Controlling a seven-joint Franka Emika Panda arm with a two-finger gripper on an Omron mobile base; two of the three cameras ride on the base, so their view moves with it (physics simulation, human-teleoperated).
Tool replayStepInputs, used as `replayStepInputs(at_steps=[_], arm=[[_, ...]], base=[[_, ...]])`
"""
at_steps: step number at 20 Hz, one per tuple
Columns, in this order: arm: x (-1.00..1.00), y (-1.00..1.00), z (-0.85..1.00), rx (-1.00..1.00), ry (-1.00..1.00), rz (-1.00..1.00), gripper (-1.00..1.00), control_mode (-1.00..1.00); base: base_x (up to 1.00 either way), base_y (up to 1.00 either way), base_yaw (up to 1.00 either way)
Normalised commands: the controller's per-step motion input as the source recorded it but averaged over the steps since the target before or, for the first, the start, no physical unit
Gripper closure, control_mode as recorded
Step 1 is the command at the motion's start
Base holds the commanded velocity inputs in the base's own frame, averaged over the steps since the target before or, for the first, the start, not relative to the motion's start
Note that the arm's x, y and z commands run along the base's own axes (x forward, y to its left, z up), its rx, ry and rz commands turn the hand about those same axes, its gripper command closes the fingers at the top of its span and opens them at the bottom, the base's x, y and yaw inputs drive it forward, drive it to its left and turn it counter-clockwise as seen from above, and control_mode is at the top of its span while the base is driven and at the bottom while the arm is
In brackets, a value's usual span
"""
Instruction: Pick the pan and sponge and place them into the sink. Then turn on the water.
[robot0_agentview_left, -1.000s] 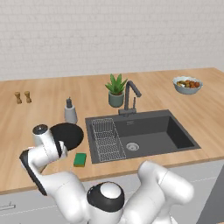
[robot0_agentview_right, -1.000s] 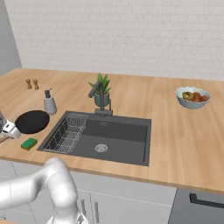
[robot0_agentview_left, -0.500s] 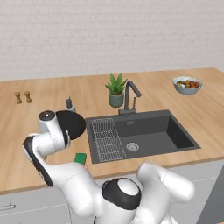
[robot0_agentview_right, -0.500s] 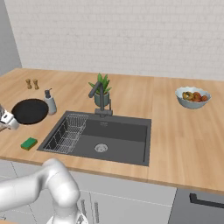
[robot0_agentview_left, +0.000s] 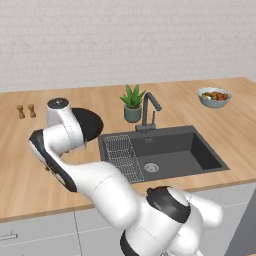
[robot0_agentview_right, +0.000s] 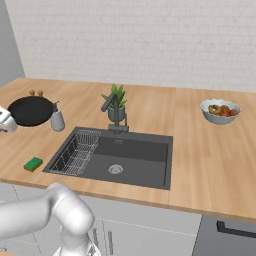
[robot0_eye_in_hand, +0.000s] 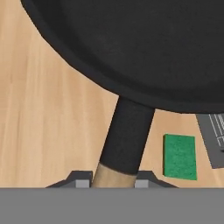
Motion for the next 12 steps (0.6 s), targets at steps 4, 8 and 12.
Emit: replayStepInputs(at_steps=[4,8,12], arm=[[-0.14,-0.72,0.94,0.0,0.03,0.11,1.0,-1.0],[-0.49,-0.97,0.41,-0.02,0.0,0.2,1.0,-1.0],[-0.69,-1.0,0.2,-0.07,-0.09,0.33,1.0,-1.0]], base=[[0.0,0.0,0.0],[0.0,0.0,0.0],[0.0,0.0,0.0]])
